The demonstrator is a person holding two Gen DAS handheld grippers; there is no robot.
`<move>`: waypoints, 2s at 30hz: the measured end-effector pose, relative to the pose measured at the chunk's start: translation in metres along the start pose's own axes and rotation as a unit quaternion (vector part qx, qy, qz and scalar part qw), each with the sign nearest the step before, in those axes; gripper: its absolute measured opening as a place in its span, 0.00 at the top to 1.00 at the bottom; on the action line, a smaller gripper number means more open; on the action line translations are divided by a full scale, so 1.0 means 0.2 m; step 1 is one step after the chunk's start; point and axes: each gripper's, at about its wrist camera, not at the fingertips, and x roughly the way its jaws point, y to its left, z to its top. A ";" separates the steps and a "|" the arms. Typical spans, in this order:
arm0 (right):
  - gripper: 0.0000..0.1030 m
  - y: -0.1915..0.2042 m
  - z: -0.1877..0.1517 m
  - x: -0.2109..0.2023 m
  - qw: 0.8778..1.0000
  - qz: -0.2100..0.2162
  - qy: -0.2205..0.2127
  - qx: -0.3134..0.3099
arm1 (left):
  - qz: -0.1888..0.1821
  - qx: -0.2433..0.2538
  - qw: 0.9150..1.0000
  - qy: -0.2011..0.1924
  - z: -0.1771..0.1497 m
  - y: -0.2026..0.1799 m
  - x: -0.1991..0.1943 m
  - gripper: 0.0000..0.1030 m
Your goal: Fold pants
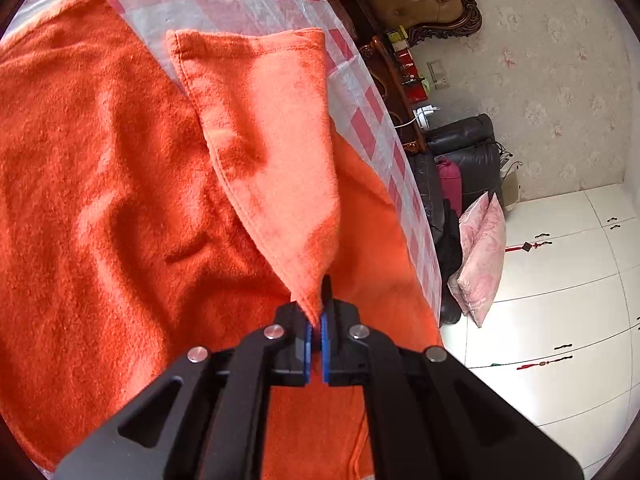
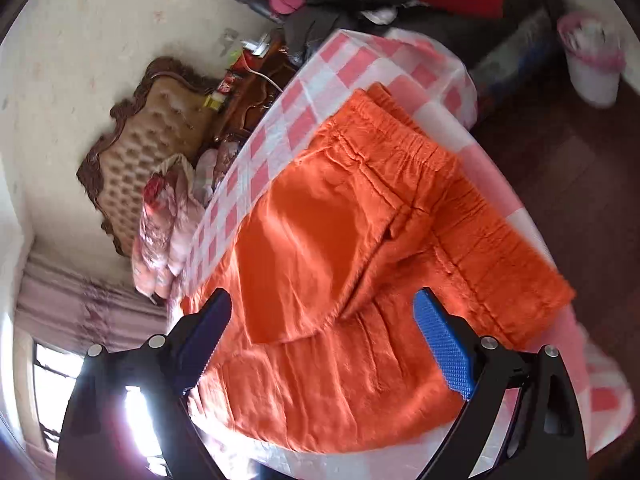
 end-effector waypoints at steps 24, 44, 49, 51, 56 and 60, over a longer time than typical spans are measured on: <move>0.87 -0.01 0.12 0.11 0.993 -0.106 -0.054 0.002 | -0.036 -0.061 0.997 -0.033 0.19 0.11 -0.10 0.68; 0.89 -0.14 -0.13 -0.13 0.994 -0.102 -0.028 0.029 | 0.072 -0.038 0.992 -0.096 -0.21 0.25 -0.61 0.99; 0.89 -0.13 -0.15 -0.08 0.990 -0.138 -0.028 0.009 | 0.035 -0.057 0.992 -0.107 -0.21 0.32 -0.63 0.77; 0.87 -0.13 -0.14 -0.07 0.990 -0.140 -0.022 0.013 | 0.022 -0.071 0.991 -0.114 -0.19 0.33 -0.63 0.72; 0.83 -0.16 -0.13 -0.06 0.992 -0.117 -0.016 0.036 | 0.013 -0.121 0.984 -0.128 -0.15 0.44 -0.66 0.70; 0.87 -0.15 -0.12 -0.07 0.994 -0.107 -0.023 0.030 | 0.018 -0.133 0.983 -0.127 -0.12 0.51 -0.67 0.98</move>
